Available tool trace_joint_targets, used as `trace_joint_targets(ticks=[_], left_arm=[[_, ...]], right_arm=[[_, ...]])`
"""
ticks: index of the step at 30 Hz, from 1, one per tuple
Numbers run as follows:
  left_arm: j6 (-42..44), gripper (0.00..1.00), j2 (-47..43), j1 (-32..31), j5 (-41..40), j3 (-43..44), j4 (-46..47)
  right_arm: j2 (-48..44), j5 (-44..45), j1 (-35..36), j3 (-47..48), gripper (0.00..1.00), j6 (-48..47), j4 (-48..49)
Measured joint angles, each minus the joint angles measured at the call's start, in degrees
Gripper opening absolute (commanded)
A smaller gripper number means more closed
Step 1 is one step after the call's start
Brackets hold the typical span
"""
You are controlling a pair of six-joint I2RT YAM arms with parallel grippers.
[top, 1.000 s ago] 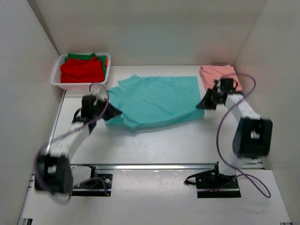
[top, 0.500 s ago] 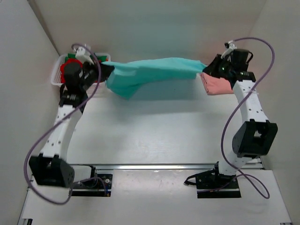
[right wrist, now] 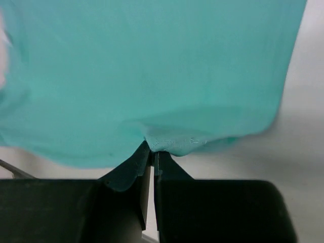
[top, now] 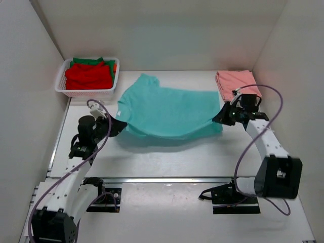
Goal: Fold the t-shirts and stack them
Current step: Flatten out the tshirt
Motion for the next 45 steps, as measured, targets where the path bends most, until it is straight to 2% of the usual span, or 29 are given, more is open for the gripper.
trace_joint_targets(ticks=[3, 6, 8, 11, 12, 15, 18, 20, 22, 24, 26, 28, 30, 32, 35, 39, 45], left_arm=[[0.07, 0.0, -3.52, -0.09, 0.0, 4.9, 1.62], [-0.42, 0.0, 1.81, -0.37, 0.63, 6.45, 6.58], [-0.9, 0.0, 10.95, -0.22, 2.14, 7.26, 9.31], [-1.99, 0.0, 31.28, 0.31, 4.55, 15.15, 10.58], [-2.54, 0.0, 38.32, 0.7, 5.75, 20.57, 8.35], [-3.06, 0.0, 51.25, 1.27, 7.56, 38.45, 4.87], [-2.19, 0.0, 50.75, 1.66, 7.41, 50.62, 2.89], [-0.98, 0.0, 43.39, 1.97, 6.23, 51.58, 2.64], [-0.2, 0.0, 32.5, 2.12, 5.33, 48.68, 3.34], [0.28, 0.0, 19.76, 1.99, 4.37, 42.14, 6.6], [0.42, 0.0, 8.81, 1.18, 3.45, 32.76, 11.26], [-0.11, 0.0, 2.54, 0.26, 3.54, 23.91, 14.53], [-1.2, 0.0, 2.64, -0.26, 3.52, 14.49, 17.75], [-2.43, 0.0, 6.91, -0.44, 2.73, 5.03, 18.23], [-3.91, 0.0, 13.68, -0.57, 1.27, -5.55, 14.84], [-5.68, 0.0, 13.35, -0.7, 0.76, -10.95, 13.31], [-7.54, 0.0, 4.59, -1.38, -0.83, -15.19, 14.8]], right_arm=[[-8.04, -1.11, -1.29, 1.97, 0.0, 0.48, 2.86], [-5.66, -1.64, -1.53, 6.47, 0.0, 0.63, 6.01], [1.77, -2.05, -1.11, 11.47, 0.0, 0.61, 7.54], [17.79, -2.21, -0.52, 23.37, 0.0, 0.5, 7.76], [24.33, -2.1, -0.28, 29.49, 0.0, 0.57, 4.74], [37.94, -0.33, 0.55, 47.71, 0.0, -0.24, -1.55], [38.45, 2.82, 1.64, 57.22, 0.0, -2.14, -5.18], [31.01, 4.17, 2.27, 53.57, 0.0, -2.86, -3.21], [19.26, 3.63, 2.29, 44.19, 0.0, -2.95, 0.02], [8.13, 2.49, 1.31, 35.34, 0.0, -2.62, 3.52], [0.63, 1.33, -0.66, 26.56, 0.0, -2.23, 8.04], [-3.13, 0.22, -2.25, 19.39, 0.0, -1.84, 11.58], [-2.8, -0.35, -2.6, 12.41, 0.0, -1.42, 14.36], [0.79, -0.83, -2.14, 6.03, 0.0, -0.85, 15.82], [6.56, -0.87, -1.01, -2.84, 0.01, 0.42, 14.53], [6.62, -1.09, 0.28, -9.33, 0.0, 2.43, 13.0], [1.51, 0.09, 1.6, -14.03, 0.0, 4.61, 12.94]])
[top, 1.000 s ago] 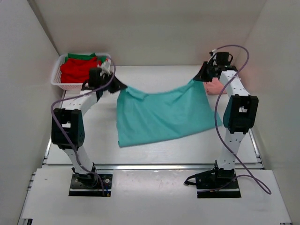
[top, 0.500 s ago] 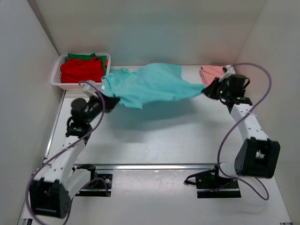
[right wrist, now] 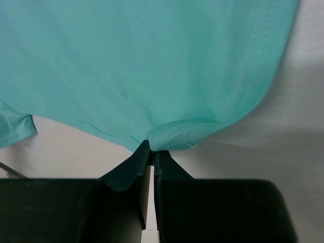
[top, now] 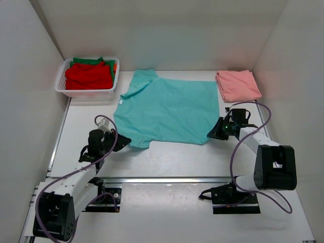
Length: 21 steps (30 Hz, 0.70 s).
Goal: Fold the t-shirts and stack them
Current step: Flatten out the tshirt, then fold the flattened tshirt in 1/3 of the way
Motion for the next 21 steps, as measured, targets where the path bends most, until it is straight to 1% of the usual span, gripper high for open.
trace_joint_targets(ticks=[4, 9, 16, 19, 20, 21], left_arm=[[-0.81, 0.0, -5.57, -0.02, -1.05, -2.54, -1.29], [-0.55, 0.0, -5.4, 0.13, -1.73, -2.47, -2.64], [2.36, 0.0, -0.35, 1.86, -1.99, 5.92, -7.87], [2.82, 0.0, 0.83, 2.03, -2.01, 9.09, -8.07], [2.89, 0.0, 1.9, 2.03, -1.97, 10.25, -7.93], [2.91, 0.0, 3.23, 2.03, -1.97, 11.3, -7.63]], right_arm=[[-1.79, 1.99, -0.17, -0.83, 0.0, 0.81, -1.75], [-5.4, 4.02, -2.16, -3.78, 0.0, 2.1, -4.96], [-11.17, 4.68, -8.28, -4.35, 0.0, 2.16, -10.47], [-11.39, 4.59, -9.44, -4.33, 0.0, 1.7, -11.47], [-10.91, 4.46, -9.46, -4.22, 0.01, 1.49, -11.76], [-10.29, 4.42, -9.46, -3.98, 0.0, 1.29, -11.98]])
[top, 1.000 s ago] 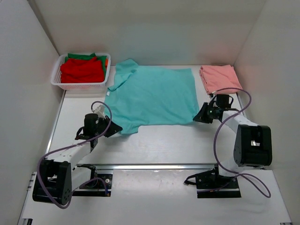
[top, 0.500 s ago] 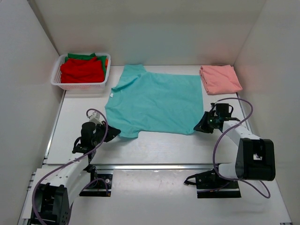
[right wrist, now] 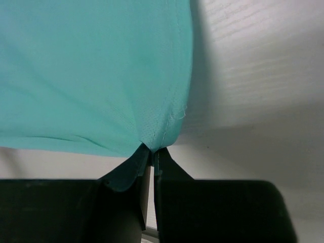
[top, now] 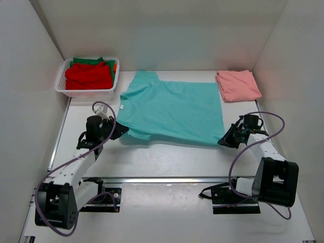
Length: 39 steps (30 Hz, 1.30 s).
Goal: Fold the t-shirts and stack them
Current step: Fold the flattened tshirt in 1/3 of the way
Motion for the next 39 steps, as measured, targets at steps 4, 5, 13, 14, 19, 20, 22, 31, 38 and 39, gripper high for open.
trace_joint_targets(ticks=[4, 5, 13, 14, 19, 20, 22, 31, 38, 39], left_arm=[[-0.02, 0.0, 8.31, 0.09, 0.59, 5.35, 1.51], [0.02, 0.0, 10.67, 0.13, 0.74, 7.04, 1.75], [0.2, 0.0, 27.85, 0.87, 2.25, 21.22, 3.74], [0.22, 0.0, 29.68, 0.98, 2.36, 22.73, 4.02], [0.17, 0.04, 38.95, 1.44, 2.56, 29.7, 5.29], [0.15, 0.15, 40.89, 1.49, 2.56, 31.06, 5.51], [0.09, 0.39, 43.82, 1.73, 2.36, 32.74, 6.19], [-0.79, 0.57, 43.41, 3.48, 0.33, 31.5, 6.78], [-0.72, 0.49, 40.22, -1.11, -1.51, 24.7, 7.45], [-0.7, 0.48, 41.42, -1.7, -1.68, 25.03, 7.37]], right_arm=[[5.6, -0.33, 0.96, 3.41, 0.0, -0.74, -0.59], [7.13, -0.37, 1.2, 4.66, 0.0, -0.85, -0.66], [19.87, -1.14, 1.22, 19.41, 0.0, -1.01, -1.42], [21.57, -1.4, 1.18, 21.35, 0.0, -1.07, -1.36], [31.15, -2.82, 1.2, 31.28, 0.0, -1.14, -1.25], [33.09, -3.08, 1.2, 33.16, 0.01, -1.2, -1.16], [36.11, -3.39, 1.25, 35.95, 0.2, -1.4, -0.24], [33.77, -0.46, 2.75, 34.01, 0.48, -2.05, 6.14], [31.45, -1.49, 4.35, 27.08, 0.4, -1.64, 11.74], [32.15, -1.73, 4.66, 27.1, 0.39, -1.55, 12.11]])
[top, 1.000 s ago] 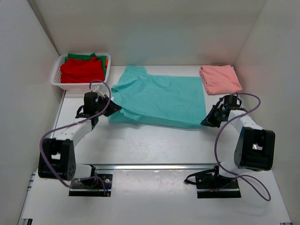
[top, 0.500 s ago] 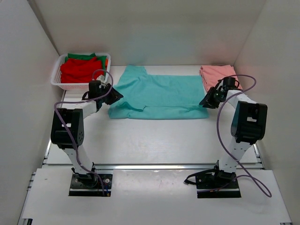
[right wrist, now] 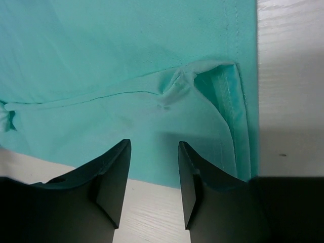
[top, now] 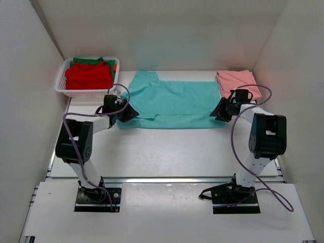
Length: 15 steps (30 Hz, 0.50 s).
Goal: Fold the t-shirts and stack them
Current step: Fold the flattened tshirt in 1/3 of the way
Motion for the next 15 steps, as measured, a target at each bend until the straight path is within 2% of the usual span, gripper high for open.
trace_joint_targets(ticks=[5, 8, 11, 15], left_arm=[[-0.5, 0.46, 8.28, -1.4, -0.61, 4.46, -4.02], [0.57, 0.45, 8.61, -1.64, -2.21, 6.82, -8.0], [1.95, 0.45, 6.56, -2.58, -3.76, 5.64, -10.86], [2.89, 0.43, -1.68, -4.13, -4.37, -2.99, -13.46]], right_arm=[[4.74, 0.61, 1.75, 2.34, 0.4, 0.35, -1.51], [4.33, 2.32, 3.04, 2.45, 0.4, 1.01, -3.02], [1.75, 2.78, 3.63, -0.74, 0.4, 2.03, -3.87], [-4.66, 3.02, 4.33, -8.04, 0.4, 2.75, -6.21]])
